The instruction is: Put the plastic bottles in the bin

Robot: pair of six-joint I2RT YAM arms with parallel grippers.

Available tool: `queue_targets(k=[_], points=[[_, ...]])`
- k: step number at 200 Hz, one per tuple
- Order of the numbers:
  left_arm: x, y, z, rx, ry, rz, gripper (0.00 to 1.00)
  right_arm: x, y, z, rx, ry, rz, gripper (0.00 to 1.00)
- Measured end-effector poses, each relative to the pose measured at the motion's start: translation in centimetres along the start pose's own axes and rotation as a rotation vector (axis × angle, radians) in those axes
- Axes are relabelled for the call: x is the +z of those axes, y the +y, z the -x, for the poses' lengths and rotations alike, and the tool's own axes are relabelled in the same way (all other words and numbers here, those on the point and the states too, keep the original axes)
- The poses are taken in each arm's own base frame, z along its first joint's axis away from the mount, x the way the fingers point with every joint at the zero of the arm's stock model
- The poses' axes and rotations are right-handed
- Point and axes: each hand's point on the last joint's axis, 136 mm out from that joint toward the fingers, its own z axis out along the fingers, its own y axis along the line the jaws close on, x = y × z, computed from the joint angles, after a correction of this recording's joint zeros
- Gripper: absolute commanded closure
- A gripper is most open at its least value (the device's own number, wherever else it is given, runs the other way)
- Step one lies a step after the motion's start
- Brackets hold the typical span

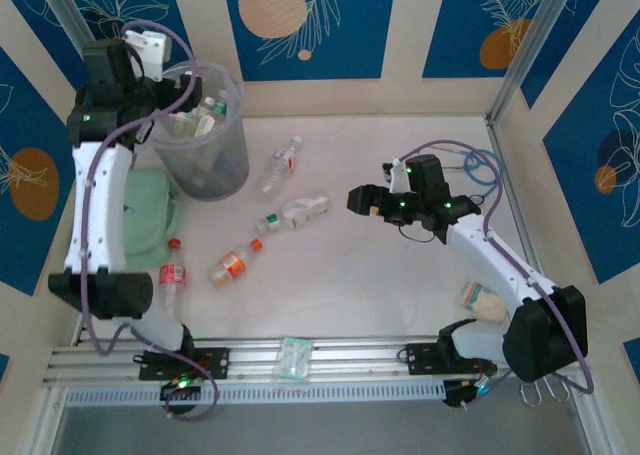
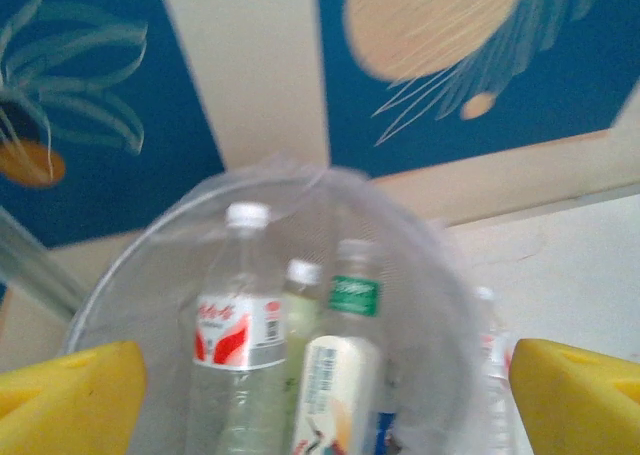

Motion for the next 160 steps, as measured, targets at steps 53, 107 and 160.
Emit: queue_targets(k=[53, 107, 160], points=[[-3.0, -15.9, -1.0, 0.197, 0.011, -0.312, 0.01, -2.6, -2.6, 1.8, 0.115, -0.108, -0.031, 0.07], [4.9, -27.6, -13.9, 0.284, 0.356, -0.617, 0.0, -6.1, -3.2, 2.5, 0.131, -0.206, -0.033, 0.07], [10.6, -29.6, -24.1, 0.354, 0.593, -0.656, 0.01, -7.2, -4.6, 2.2, 0.186, -0.212, -0.051, 0.07]])
